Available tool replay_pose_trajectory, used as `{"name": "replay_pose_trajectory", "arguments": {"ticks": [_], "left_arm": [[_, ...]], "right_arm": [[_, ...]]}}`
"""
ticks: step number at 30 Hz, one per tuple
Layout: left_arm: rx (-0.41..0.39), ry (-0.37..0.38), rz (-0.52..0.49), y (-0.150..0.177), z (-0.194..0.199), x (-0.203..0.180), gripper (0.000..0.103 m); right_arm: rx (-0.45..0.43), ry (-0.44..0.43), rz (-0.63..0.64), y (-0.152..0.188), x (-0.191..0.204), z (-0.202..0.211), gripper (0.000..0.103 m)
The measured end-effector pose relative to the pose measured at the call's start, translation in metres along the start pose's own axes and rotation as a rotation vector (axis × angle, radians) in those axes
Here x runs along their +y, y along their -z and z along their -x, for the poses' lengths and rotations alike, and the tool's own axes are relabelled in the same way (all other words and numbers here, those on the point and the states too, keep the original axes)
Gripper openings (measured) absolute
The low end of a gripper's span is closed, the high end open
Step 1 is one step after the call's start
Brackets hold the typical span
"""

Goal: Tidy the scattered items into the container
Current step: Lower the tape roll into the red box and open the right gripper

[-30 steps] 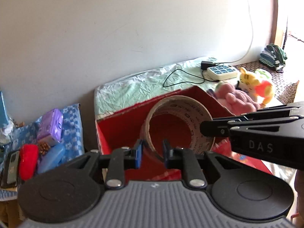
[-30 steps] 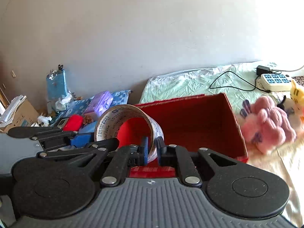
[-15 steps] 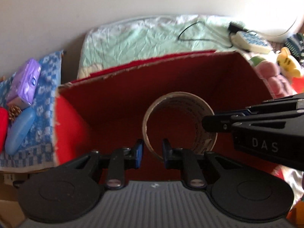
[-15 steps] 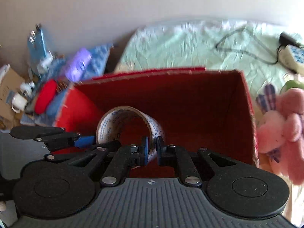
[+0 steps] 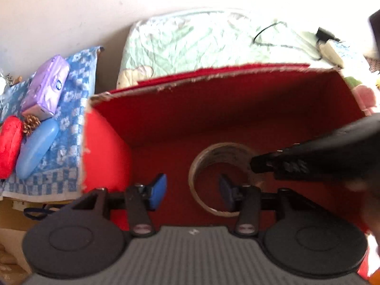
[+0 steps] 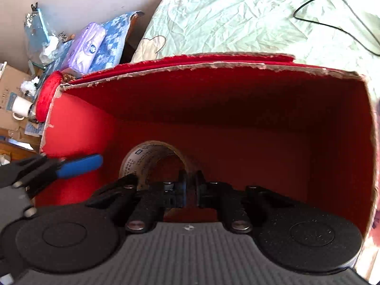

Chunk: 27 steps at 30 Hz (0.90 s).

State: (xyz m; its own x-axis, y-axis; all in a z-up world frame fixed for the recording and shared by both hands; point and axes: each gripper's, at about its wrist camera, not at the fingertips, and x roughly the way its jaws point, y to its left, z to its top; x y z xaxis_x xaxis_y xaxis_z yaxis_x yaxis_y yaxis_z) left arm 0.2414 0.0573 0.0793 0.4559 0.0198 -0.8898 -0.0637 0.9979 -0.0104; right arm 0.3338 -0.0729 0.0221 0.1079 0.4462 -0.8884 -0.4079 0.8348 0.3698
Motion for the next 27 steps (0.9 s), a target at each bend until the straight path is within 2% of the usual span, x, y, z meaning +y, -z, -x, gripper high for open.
{"name": "replay_pose_trajectory", "arguments": {"ticks": [3,6,8,11,18,22,27], "left_arm": [[-0.019,0.093,-0.042,0.014,0.020,0.000,0.040],[0.032,0.182,-0.068,0.023,0.020,-0.007,0.033],[0.061,0.211,-0.070,0.025,0.012,-0.010,0.033],[0.077,0.186,-0.031,0.027,-0.001,-0.006,0.032],[0.067,0.142,0.128,0.026,-0.018,0.032,0.028],[0.080,0.115,0.161,0.020,-0.030,0.034,0.028],[0.081,0.097,0.150,0.018,-0.039,0.028,0.028]], "right_arm": [[0.015,-0.035,-0.033,-0.001,-0.007,0.000,0.008],[0.021,-0.068,-0.077,-0.003,-0.008,-0.002,0.009],[0.021,-0.087,-0.101,-0.003,-0.006,-0.004,0.009],[0.034,-0.139,-0.161,-0.004,-0.003,-0.012,0.010],[0.043,-0.235,-0.192,-0.013,0.010,-0.028,0.011],[0.027,-0.248,-0.177,-0.017,0.016,-0.030,0.013],[0.009,-0.266,-0.179,-0.019,0.010,-0.030,0.015]]}}
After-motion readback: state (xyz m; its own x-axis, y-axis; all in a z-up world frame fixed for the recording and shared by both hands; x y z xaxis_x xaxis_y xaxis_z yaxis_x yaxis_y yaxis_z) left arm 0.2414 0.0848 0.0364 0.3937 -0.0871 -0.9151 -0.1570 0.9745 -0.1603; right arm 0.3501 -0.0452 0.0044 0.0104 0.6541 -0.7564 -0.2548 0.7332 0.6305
